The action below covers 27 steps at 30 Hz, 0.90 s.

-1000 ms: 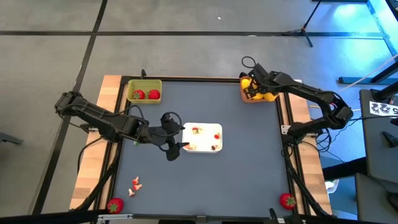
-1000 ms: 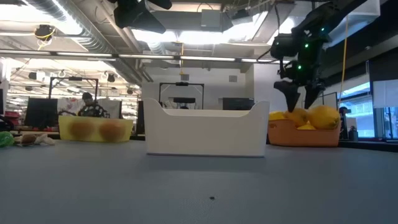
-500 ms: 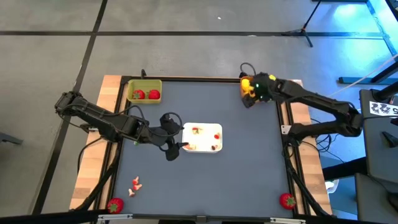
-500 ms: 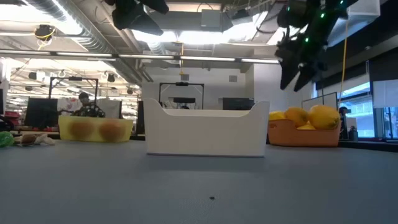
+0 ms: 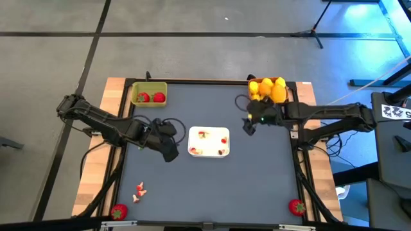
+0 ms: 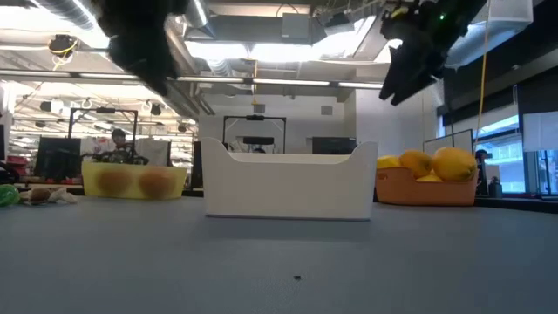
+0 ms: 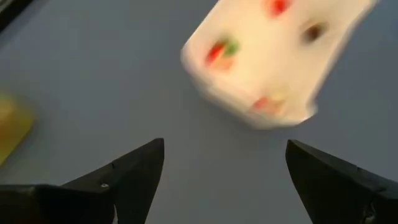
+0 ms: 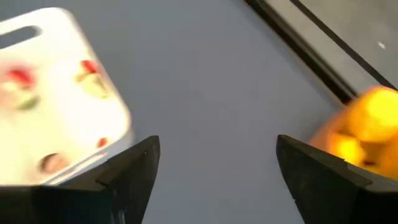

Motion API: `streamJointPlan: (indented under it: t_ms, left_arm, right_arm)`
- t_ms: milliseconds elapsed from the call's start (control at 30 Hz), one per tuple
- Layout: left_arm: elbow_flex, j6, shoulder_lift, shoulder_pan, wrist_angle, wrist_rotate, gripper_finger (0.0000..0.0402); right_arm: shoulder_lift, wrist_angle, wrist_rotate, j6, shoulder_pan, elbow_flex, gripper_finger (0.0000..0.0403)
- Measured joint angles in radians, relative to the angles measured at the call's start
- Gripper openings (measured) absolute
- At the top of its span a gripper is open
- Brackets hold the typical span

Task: Sort produce into baskets
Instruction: Put the brown mushroom into the white bin

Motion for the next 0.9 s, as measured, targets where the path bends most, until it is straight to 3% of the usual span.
streamJointPlan:
  t_ms: [267,433,900]
  left_arm:
    - [0.0,-0.371,0.0,0.0,-0.365,0.031,0.0328]
    - [0.0,-0.505,0.003,0.003,-0.493,0.082,0.0328]
    - [-0.192,-0.486,0.007,0.159,-0.403,0.239,0.0326]
  right_arm:
    - [0.035,0.064,0.001,0.0,0.126,0.0,0.0319]
    - [0.062,0.079,0.0,-0.001,0.16,0.0,0.0319]
    - [0.116,0.095,0.001,-0.001,0.162,0.0,0.0319]
